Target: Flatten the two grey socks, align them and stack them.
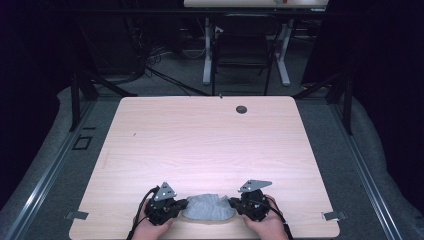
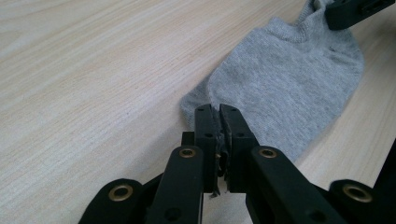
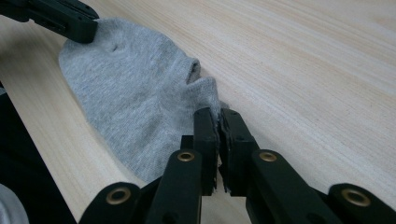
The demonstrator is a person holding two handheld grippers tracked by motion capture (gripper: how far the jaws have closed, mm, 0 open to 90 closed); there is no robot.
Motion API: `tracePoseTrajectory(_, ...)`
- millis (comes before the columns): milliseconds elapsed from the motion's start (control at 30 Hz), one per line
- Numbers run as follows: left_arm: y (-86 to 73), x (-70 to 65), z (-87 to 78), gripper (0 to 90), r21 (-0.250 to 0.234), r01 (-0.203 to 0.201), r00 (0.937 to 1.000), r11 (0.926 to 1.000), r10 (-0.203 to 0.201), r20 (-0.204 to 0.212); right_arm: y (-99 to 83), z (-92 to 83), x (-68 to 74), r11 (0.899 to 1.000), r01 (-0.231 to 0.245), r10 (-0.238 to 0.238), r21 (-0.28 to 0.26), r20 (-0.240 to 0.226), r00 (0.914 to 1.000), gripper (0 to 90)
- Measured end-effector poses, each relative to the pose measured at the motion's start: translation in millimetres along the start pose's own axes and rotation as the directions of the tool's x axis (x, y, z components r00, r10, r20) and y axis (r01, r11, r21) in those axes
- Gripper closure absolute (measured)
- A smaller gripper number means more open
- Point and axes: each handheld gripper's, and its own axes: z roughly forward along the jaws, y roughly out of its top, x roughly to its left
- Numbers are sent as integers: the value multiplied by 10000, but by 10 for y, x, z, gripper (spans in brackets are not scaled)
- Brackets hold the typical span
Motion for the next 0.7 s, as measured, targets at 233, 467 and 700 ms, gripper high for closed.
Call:
tracePoseTrajectory(233, 51, -29, -78, 812, -537, -46, 9998, 9985, 56, 174, 24, -69, 28, 9988, 54, -54, -487, 1, 10000, 775)
tracePoseTrajectory(467, 114, -66, -163, 807, -912, -213, 9996, 9956, 230, 175, 67, -145, 153, 9932, 562, -560, -1021, 46, 9984, 803)
tracePoseTrajectory(700, 104, -114, -90, 885, -543, -348, 9991, 9979, 360, 211, 66, -30, 225, 9933, 1057, -1055, -463, 62, 9944, 871)
